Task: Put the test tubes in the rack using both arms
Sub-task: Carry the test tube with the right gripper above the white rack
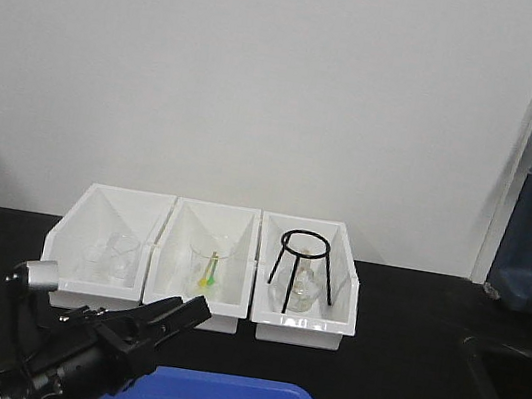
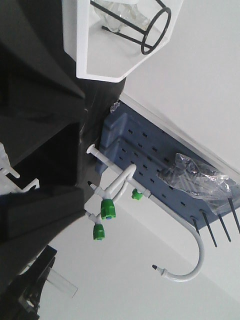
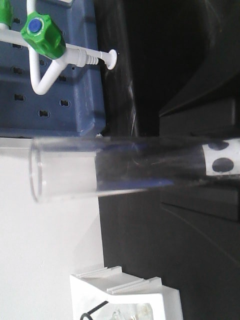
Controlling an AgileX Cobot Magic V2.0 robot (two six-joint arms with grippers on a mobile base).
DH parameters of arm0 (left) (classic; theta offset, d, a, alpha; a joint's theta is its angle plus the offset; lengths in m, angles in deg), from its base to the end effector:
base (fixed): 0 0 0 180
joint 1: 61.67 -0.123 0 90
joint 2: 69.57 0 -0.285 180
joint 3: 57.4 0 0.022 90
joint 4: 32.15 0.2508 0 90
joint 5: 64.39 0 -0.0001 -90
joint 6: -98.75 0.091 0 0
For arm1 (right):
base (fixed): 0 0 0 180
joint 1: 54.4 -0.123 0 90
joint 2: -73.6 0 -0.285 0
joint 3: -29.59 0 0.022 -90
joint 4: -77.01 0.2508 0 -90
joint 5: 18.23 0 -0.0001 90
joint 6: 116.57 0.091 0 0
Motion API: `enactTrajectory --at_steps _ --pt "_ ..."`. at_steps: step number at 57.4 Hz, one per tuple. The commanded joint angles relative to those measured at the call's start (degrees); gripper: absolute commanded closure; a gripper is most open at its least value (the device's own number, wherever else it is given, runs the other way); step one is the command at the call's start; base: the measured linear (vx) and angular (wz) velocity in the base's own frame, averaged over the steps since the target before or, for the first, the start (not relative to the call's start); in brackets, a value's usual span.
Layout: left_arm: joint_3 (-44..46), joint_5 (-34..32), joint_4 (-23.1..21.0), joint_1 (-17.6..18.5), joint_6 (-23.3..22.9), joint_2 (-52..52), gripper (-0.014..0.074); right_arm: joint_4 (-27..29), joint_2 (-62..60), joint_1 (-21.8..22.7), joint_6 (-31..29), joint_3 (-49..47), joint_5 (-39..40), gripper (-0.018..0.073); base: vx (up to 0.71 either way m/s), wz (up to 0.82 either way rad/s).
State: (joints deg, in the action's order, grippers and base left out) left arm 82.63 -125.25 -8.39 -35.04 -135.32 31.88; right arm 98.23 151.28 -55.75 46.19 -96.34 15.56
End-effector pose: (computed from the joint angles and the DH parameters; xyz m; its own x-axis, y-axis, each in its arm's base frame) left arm 0.2670 -0.1697 0.2306 -0.4056 -0.4969 -0.7672 0.6192 0.4680 -0.6305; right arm 0.2291 -0.0129 0.2356 -0.1681 0.0071 -0.9858 0.1771 0.9839 -0.0232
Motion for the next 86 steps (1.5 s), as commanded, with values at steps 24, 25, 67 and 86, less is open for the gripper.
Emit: enactTrajectory --at_steps 24,25,67,86 --pt "1.26 -4.37 -1.49 0.43 0.17 -1.95 0.0154 -4.96 -0.24 0.14 4.43 -1.64 6.80 0.0566 0.00 0.00" --pt "1.26 -4.37 -1.49 0.43 0.17 -1.95 0.0154 -4.96 -0.24 0.14 4.15 -1.64 6.58 0.0566 0.00 0.00" --pt "1.26 -4.37 -1.49 0.43 0.17 -1.95 0.0154 -2.21 4.24 0.14 4.40 -0.68 10.73 0.0566 0.00 0.00" --pt "1.26 -4.31 -1.49 0.43 0.17 -1.95 0.0154 -3.07 4.38 0.14 7.42 7.66 21.39 0.0566 0.00 0.00"
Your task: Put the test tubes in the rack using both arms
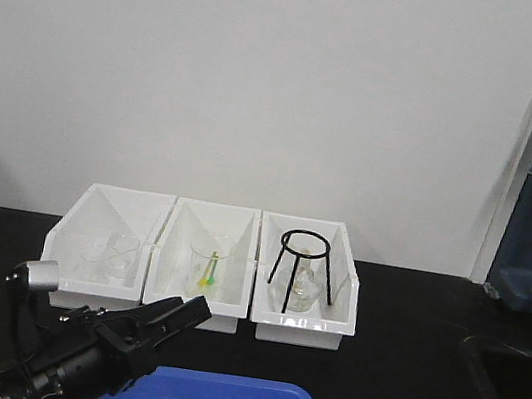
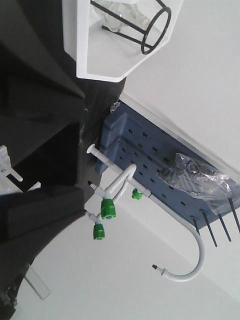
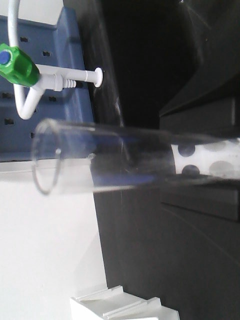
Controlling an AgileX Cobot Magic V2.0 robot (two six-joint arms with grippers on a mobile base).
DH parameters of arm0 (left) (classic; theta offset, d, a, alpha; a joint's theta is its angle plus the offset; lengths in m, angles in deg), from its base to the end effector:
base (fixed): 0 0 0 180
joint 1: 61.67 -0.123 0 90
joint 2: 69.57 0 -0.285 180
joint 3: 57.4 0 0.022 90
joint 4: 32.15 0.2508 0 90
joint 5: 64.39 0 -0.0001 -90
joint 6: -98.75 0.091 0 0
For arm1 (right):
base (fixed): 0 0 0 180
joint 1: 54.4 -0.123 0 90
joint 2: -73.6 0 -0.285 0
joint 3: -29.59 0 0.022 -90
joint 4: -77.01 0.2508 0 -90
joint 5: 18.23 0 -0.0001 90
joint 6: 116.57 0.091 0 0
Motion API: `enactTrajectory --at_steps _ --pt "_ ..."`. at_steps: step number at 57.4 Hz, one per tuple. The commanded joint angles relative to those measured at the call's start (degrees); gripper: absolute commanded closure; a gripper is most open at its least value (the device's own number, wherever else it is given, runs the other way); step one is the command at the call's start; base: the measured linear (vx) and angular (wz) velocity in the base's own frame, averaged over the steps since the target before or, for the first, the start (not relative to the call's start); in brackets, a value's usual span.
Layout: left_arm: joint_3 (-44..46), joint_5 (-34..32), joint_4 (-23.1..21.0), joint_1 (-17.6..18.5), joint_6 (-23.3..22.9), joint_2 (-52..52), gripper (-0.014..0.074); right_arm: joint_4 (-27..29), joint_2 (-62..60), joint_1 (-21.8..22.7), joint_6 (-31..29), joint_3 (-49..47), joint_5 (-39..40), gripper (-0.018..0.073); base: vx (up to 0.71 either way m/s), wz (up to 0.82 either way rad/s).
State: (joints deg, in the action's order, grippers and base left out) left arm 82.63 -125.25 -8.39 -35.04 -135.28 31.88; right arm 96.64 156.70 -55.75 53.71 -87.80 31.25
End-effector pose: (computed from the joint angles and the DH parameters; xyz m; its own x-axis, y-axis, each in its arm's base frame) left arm 0.2670 -0.1697 0.2306 -0.4052 -0.4966 -0.7676 0.6195 0.4684 -0.6300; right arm 0.2129 -0.0182 0.1989 -0.1244 0.0532 -0.9908 0.2377 0.9711 0.0223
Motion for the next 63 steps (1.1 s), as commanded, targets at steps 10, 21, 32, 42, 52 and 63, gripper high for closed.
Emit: enactTrajectory --at_steps 10,21,32,42,52,63 --pt "1.26 -4.31 -1.49 0.43 0.12 -1.95 0.0154 -2.45 0.48 0.14 -0.30 -0.87 5.44 0.0566 0.00 0.00" --pt "1.26 -4.31 -1.49 0.43 0.12 -1.95 0.0154 -5.37 4.59 0.14 0.37 -0.87 5.92 0.0564 0.00 0.00" --pt "1.26 -4.31 -1.49 0.43 0.12 -1.95 0.0154 -6.43 7.08 0.14 0.31 -0.87 6.29 0.0555 0.00 0.00" --pt "1.26 -4.32 -1.44 0.43 0.12 -1.95 0.0154 -6.29 7.44 0.14 0.16 -0.87 5.51 0.0435 0.00 0.00" --pt "1.26 -4.32 -1.44 0.43 0.12 -1.95 0.0154 -6.18 7.44 0.14 0.16 -0.87 5.52 0.0230 0.00 0.00" --pt "1.26 -4.32 -1.44 0.43 0.12 -1.95 0.0154 -6.06 7.44 0.14 0.16 -0.87 3.21 0.0062 0.00 0.00"
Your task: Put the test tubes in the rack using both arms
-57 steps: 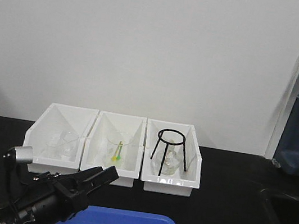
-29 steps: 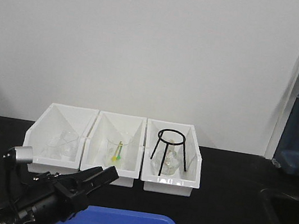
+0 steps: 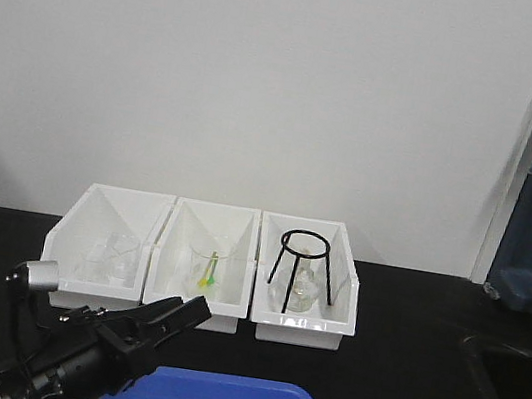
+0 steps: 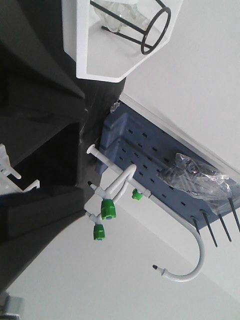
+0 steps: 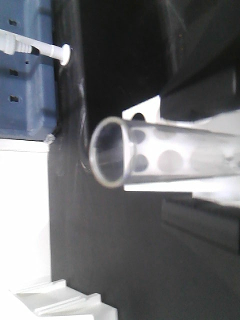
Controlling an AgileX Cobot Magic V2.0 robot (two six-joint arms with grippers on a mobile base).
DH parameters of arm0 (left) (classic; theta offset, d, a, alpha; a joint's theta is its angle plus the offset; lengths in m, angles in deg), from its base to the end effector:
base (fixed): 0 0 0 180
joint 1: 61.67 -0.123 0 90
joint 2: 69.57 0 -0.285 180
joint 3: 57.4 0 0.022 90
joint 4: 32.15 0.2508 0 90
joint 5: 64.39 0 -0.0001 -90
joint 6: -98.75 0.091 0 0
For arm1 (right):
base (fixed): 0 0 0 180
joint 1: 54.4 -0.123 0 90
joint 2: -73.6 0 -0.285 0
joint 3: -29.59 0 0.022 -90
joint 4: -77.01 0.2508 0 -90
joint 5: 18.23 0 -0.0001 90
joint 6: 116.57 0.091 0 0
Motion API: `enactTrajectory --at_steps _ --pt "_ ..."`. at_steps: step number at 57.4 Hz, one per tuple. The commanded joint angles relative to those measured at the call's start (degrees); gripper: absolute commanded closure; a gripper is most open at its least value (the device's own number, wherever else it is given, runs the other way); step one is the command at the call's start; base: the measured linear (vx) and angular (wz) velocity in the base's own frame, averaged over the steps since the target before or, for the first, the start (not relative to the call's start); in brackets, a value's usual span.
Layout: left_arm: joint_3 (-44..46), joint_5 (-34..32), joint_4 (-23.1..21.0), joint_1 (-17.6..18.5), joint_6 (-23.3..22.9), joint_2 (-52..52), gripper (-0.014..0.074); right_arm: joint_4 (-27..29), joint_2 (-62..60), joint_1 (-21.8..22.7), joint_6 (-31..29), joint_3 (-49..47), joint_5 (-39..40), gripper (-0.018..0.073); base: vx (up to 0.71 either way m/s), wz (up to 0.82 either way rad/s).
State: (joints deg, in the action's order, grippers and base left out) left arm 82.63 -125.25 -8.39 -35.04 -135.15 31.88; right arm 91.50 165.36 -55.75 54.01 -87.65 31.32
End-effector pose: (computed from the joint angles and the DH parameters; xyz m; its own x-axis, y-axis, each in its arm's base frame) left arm 0.2670 -0.1697 0.2306 -0.4038 -0.4955 -0.7691 0.6204 0.4695 -0.6282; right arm 0.2228 -0.0121 0.1664 -0.2734 -0.0048 -0.9619 0.1604 0.9858 -0.0505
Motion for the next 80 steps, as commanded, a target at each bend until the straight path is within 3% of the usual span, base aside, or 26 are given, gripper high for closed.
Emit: enactTrajectory --at_steps 1,17,30,39,55,59,69,73,80 --pt "1.26 -4.32 -1.44 0.43 0.00 -1.95 0.0154 -0.91 -1.21 0.14 -0.14 -1.03 2.88 0.0055 0.00 0.00" --pt "1.26 -4.32 -1.44 0.43 0.00 -1.95 0.0154 -1.10 -8.46 0.14 -0.29 -1.30 -0.25 0.0048 0.00 0.00" --pt "1.26 -4.32 -1.42 0.43 0.00 -1.95 0.0154 -1.05 -18.02 0.14 -2.40 -1.84 -8.15 0.0048 0.00 0.00" --pt "1.26 -4.32 -1.42 0.43 0.00 -1.95 0.0154 -0.73 -23.62 0.14 -8.42 -8.42 -17.66 0.0048 0.00 0.00" --pt "1.26 -4.95 -1.94 -0.36 0.49 -2.09 0.0162 -0.81 -37.20 0.14 -8.83 -25.46 -37.49 0.0048 0.00 0.00" --pt "1.26 -6.41 -1.94 -1.43 2.02 -2.66 0.0181 -0.95 -41.38 0.14 -8.83 -28.22 -44.82 0.0048 0.00 0.00" --pt "1.26 -6.18 -1.94 -3.22 12.98 -8.47 0.0267 -3.54 -51.38 0.14 -8.83 -29.01 -57.69 0.0048 0.00 0.00" --pt "1.26 -3.52 -1.36 -3.32 17.00 -12.77 0.0311 -4.46 -54.20 0.14 -8.83 -29.01 -60.32 0.0048 0.00 0.00" --pt "1.26 5.16 -1.35 -3.32 19.37 -21.07 0.0398 -5.51 -57.01 0.14 -8.83 -29.01 -61.04 0.0048 0.00 0.00"
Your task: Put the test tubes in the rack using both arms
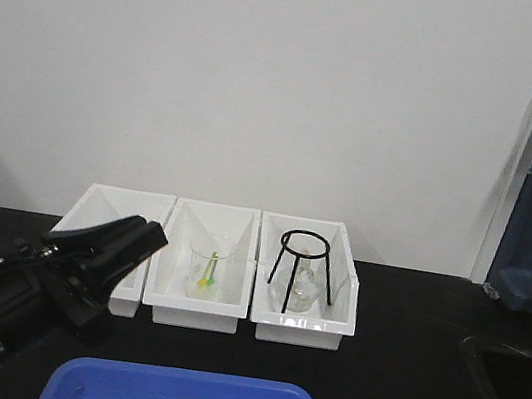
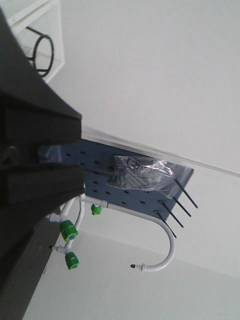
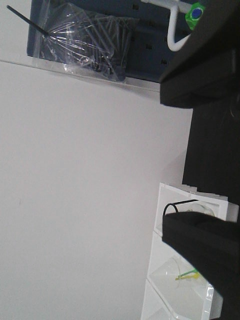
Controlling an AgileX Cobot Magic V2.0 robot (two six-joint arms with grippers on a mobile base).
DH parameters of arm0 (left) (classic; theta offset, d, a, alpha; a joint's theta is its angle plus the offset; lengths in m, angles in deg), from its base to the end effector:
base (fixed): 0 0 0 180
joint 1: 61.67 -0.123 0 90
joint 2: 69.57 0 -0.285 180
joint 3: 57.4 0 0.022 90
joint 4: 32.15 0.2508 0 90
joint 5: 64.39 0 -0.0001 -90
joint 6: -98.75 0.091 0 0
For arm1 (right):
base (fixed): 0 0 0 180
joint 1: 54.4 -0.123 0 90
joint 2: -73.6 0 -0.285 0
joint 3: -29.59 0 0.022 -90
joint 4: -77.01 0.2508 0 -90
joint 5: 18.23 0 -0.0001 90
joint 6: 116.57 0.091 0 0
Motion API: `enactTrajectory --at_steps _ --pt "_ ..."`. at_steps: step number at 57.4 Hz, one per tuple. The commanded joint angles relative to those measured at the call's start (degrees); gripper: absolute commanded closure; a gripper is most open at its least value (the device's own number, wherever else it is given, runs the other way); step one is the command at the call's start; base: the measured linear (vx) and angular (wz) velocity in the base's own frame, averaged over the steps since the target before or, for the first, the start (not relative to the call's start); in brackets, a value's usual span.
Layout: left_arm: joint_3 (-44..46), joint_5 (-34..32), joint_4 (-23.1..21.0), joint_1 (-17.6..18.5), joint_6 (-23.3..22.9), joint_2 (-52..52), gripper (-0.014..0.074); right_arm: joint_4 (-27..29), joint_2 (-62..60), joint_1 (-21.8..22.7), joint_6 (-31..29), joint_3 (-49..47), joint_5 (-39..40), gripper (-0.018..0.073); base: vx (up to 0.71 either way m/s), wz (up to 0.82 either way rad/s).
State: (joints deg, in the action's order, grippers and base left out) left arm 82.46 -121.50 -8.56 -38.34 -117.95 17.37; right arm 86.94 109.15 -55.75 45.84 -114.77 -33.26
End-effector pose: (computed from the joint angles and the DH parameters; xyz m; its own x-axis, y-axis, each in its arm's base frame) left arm 0.2448 -0.1389 0.2999 -0.0080 -0.4033 -0.9151 0.7230 0.6298 -0.2839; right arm 0.0890 0.0062 0.3966 0.0785 -0.1371 -0.9874 -0.0578 0.9882 -0.1418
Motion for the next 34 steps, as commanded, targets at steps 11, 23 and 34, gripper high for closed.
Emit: enactTrajectory --at_steps 11,23,34 --pt "1.43 19.79 -1.18 -0.01 6.68 -20.09 0.0492 -0.96 -1.46 0.14 -0.66 -1.89 3.47 0.0048 0.00 0.00" --pt "1.43 35.58 -1.24 -0.01 8.32 -30.87 0.0522 -0.96 -1.46 0.14 -0.59 -1.89 3.54 0.0048 0.00 0.00" --pt "1.43 39.09 -1.24 -0.01 8.32 -35.47 0.0522 -0.96 -1.46 0.14 -0.59 -1.89 3.54 0.0048 0.00 0.00"
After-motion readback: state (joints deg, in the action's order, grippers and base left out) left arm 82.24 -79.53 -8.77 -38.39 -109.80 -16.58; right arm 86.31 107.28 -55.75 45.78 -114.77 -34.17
